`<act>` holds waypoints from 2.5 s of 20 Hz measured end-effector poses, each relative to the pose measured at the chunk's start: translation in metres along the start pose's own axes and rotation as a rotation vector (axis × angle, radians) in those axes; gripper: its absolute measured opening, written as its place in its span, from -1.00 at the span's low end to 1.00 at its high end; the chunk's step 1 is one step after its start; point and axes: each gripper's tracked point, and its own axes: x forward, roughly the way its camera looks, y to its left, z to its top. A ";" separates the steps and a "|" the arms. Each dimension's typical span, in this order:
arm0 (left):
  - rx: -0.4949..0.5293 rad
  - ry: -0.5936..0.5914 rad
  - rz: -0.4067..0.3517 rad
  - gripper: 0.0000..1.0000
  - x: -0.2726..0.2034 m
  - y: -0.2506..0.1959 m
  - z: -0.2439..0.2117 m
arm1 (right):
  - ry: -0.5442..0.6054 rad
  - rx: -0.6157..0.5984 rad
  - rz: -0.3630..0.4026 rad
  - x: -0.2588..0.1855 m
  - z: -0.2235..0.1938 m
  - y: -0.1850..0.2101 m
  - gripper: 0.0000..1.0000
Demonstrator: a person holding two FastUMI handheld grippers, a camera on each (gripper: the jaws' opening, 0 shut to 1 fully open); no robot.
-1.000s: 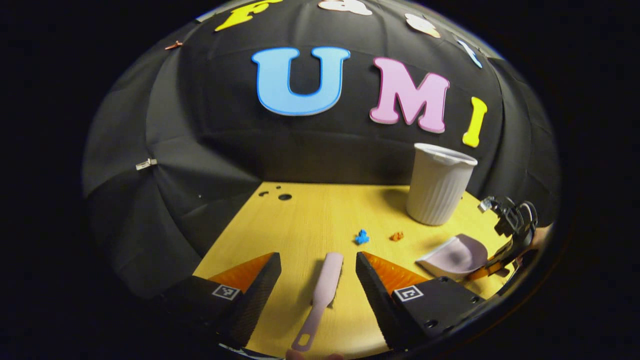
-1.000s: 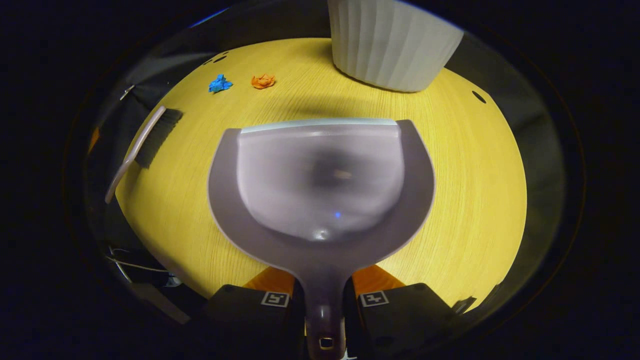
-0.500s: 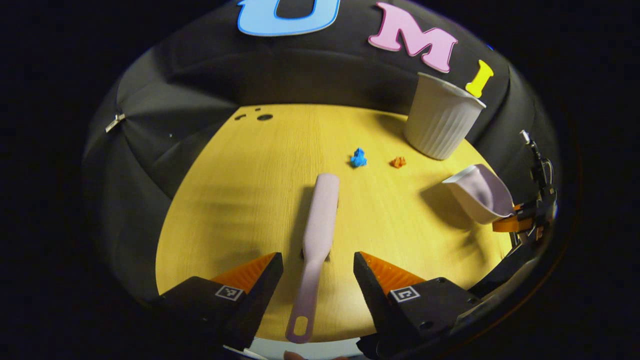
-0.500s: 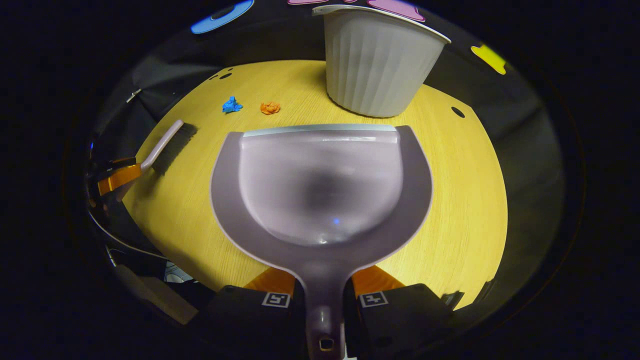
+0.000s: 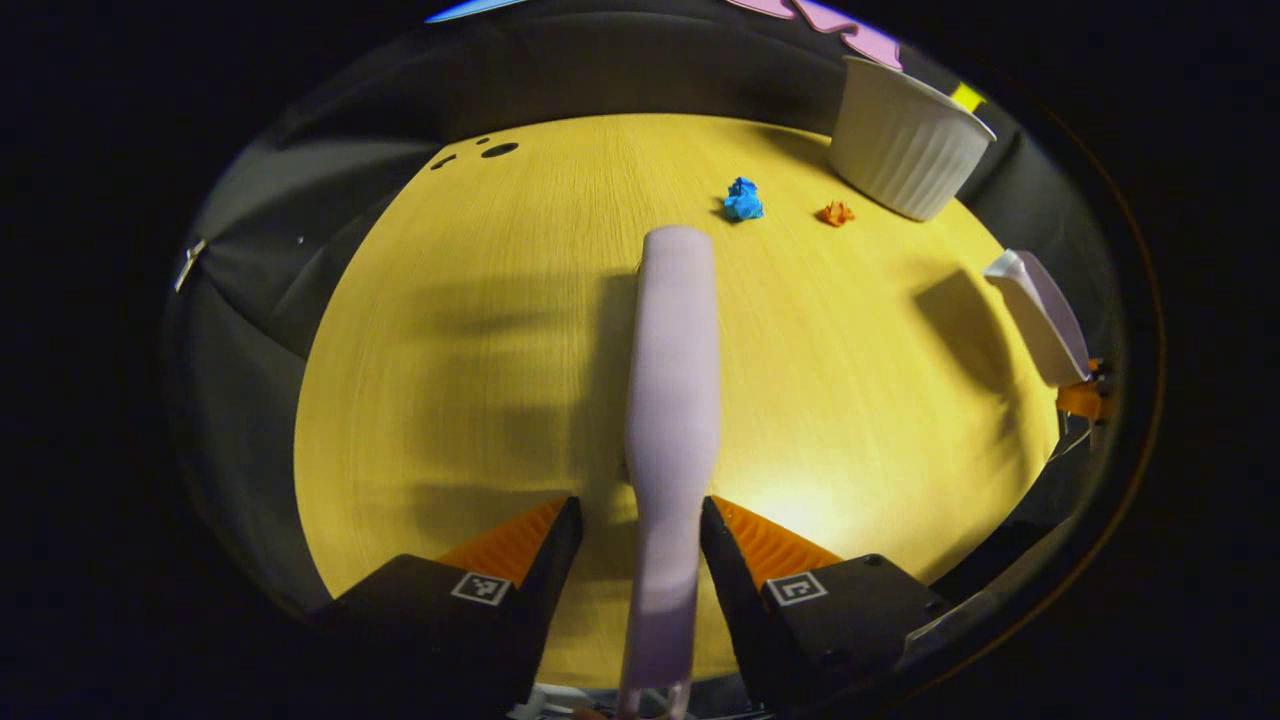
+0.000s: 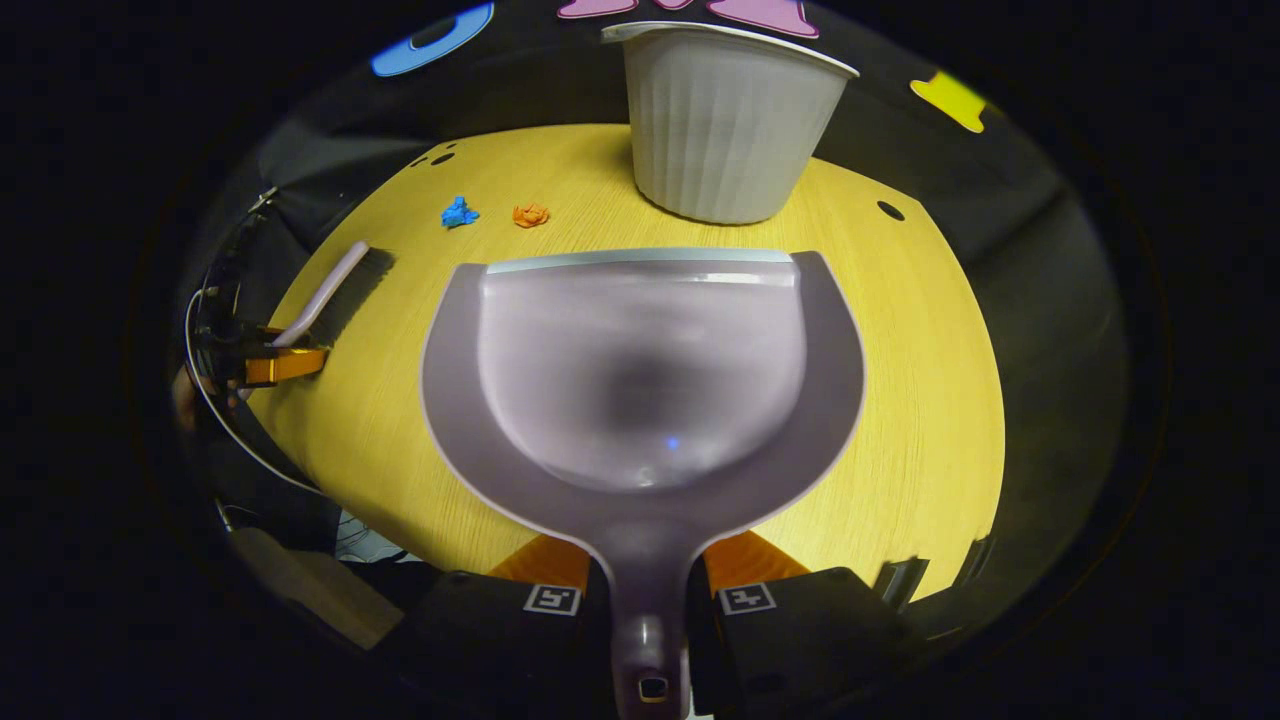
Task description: Pick up the small broom and dustpan from the desktop, sweep the trash into the dustpan with the broom, and then empty the trash into the garbage bin.
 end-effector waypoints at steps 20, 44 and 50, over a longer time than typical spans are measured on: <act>0.094 -0.169 0.000 -0.46 0.031 0.003 0.158 | 0.138 -0.253 0.097 0.008 0.002 0.036 -0.30; 0.631 -0.074 -0.502 -0.45 0.032 -0.163 0.136 | 0.182 -0.364 0.142 0.060 0.021 0.061 -0.30; 0.574 -0.062 -0.568 -0.46 0.004 -0.186 0.127 | 0.123 -0.333 0.146 0.068 0.019 0.065 -0.30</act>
